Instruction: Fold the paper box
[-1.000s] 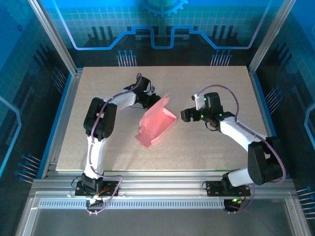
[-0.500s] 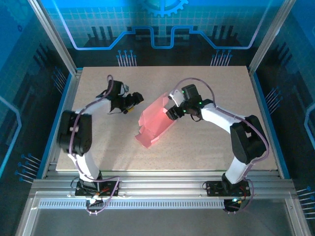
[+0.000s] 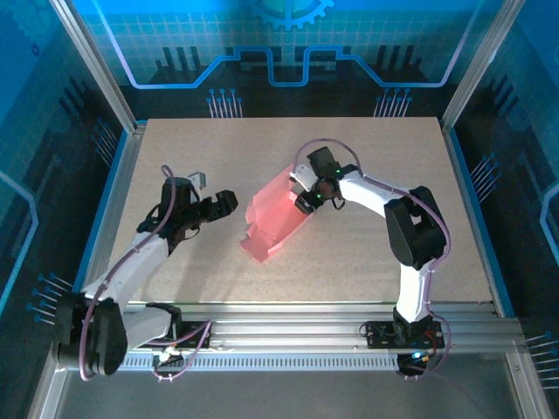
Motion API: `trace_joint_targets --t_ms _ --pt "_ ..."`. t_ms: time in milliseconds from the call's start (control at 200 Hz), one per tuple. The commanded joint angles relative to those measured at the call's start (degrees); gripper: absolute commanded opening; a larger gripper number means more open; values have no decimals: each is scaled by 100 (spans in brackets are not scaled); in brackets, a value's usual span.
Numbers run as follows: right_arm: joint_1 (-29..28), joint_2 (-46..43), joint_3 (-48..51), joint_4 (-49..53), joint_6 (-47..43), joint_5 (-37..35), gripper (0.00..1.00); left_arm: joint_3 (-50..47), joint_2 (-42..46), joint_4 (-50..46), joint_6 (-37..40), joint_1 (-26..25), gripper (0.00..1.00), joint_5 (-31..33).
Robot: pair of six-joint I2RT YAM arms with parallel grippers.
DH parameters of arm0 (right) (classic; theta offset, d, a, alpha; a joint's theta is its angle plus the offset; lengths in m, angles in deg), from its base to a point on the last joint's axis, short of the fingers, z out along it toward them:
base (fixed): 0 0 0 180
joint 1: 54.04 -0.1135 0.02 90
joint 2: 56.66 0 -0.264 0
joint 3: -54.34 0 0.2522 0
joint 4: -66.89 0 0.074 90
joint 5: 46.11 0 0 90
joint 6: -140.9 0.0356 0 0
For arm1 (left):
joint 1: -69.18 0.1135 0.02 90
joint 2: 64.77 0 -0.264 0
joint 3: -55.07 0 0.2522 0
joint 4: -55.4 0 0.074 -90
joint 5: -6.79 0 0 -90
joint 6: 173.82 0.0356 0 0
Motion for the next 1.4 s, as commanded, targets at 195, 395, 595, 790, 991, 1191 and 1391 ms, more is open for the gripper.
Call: trace_joint_targets --t_ms 195,395,595,790,991,1191,1391 --pt "-117 254 -397 563 63 -135 56 211 788 412 1714 -1100 99 562" --pt "-108 258 -441 611 96 11 54 819 -133 -66 2491 -1264 92 334" --pt "-108 326 -478 651 78 -126 35 1553 -1121 -470 2848 -1306 79 386" --pt "-108 423 -548 786 50 -130 33 1948 -1638 -553 2725 -1316 70 362" --pt "-108 519 -649 862 17 -142 30 2115 -1894 -668 2638 -1309 47 361" --pt "-108 539 -662 875 6 -143 27 2261 -2131 -723 2357 -1224 39 313" --pt "-109 539 -668 906 -28 -127 25 2154 -2285 -443 1698 -787 24 -573"
